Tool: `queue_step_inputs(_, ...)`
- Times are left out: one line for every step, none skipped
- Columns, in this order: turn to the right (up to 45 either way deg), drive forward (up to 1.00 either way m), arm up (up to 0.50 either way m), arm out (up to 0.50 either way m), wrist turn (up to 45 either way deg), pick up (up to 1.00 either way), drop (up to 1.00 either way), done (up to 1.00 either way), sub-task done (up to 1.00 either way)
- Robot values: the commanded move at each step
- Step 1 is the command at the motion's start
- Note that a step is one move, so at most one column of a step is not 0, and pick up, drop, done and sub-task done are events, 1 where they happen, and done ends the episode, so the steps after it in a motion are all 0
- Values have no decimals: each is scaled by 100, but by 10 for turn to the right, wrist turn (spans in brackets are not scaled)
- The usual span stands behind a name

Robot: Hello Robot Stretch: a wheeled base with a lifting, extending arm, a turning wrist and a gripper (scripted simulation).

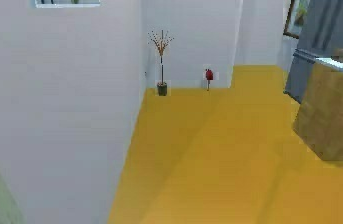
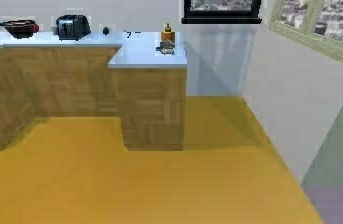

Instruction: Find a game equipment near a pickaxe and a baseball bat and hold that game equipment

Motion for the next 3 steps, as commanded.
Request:
queue_step_inputs(-450,0,0,0,0,0,0,0,0)
queue_step_inputs(-450,0,0,0,0,0,0,0,0)
queue_step_inputs(-270,0,0,0,0,0,0,0,0)
